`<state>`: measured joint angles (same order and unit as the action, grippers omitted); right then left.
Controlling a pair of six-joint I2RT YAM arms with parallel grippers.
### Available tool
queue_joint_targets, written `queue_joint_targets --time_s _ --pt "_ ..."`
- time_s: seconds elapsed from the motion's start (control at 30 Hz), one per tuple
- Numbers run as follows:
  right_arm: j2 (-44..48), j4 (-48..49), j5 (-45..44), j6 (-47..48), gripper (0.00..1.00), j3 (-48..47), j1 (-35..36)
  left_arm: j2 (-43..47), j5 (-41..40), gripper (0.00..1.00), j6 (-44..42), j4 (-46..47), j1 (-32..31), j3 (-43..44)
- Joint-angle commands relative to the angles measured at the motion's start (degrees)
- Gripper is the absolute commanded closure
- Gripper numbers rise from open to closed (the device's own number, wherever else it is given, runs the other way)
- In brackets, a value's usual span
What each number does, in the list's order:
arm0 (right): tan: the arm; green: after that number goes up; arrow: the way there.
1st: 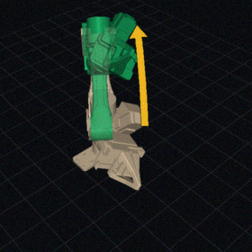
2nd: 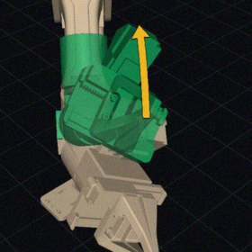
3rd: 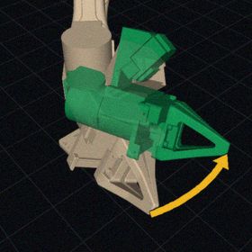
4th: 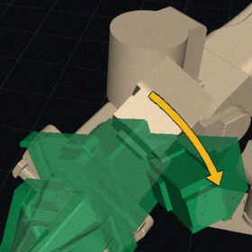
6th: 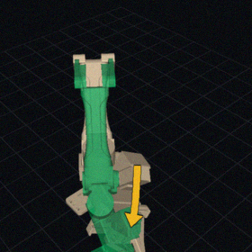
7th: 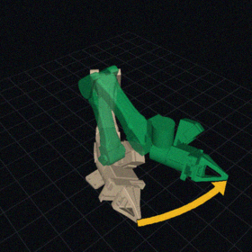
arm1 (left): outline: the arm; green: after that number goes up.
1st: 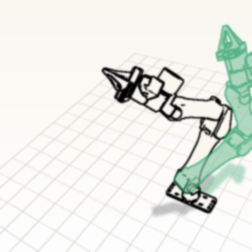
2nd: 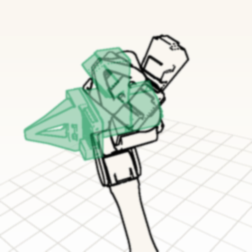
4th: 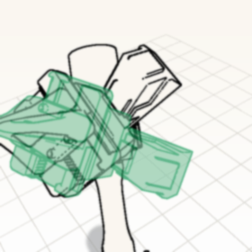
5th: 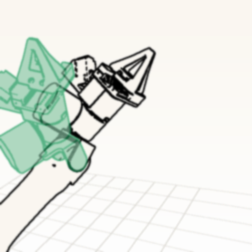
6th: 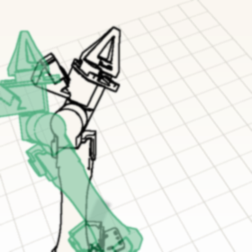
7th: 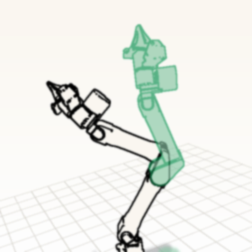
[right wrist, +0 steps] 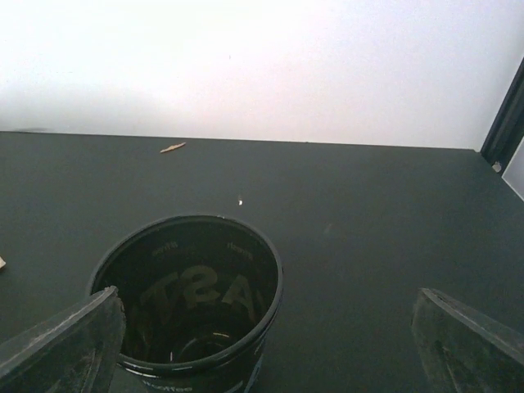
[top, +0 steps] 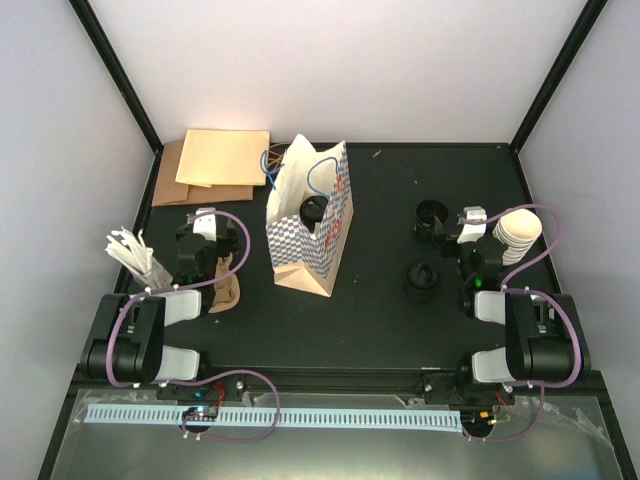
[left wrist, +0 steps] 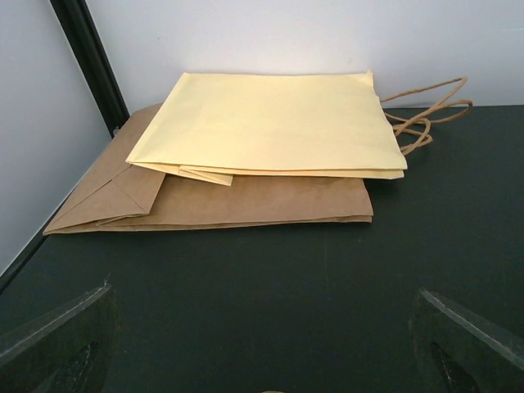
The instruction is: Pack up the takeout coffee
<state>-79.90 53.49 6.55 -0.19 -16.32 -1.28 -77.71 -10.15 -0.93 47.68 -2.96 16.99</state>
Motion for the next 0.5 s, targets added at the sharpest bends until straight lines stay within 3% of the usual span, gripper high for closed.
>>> queue_joint_targets --time_s 0.0,0.17,0.3,0.47 --pt "-0.23 4.62 -1.39 -0.17 0.02 0.05 -0.39 -0.32 1.36 0.01 -0.49 3.07 0.44 1.73" --pt "-0.36 4.44 -1.34 -0.20 0.00 -0.03 -0.41 -0.53 2.74 0.01 -0.86 3.70 0.42 1.40" --pt "-0.28 4.43 -1.46 -0.07 0.00 -0.03 -0.32 -3.66 5.40 0.01 -3.69 15.02 0.39 -2.17" --pt "-0.16 4.60 -1.41 -0.04 0.00 0.06 -0.33 -1.61 4.88 0.01 -2.16 6.84 0.41 0.20"
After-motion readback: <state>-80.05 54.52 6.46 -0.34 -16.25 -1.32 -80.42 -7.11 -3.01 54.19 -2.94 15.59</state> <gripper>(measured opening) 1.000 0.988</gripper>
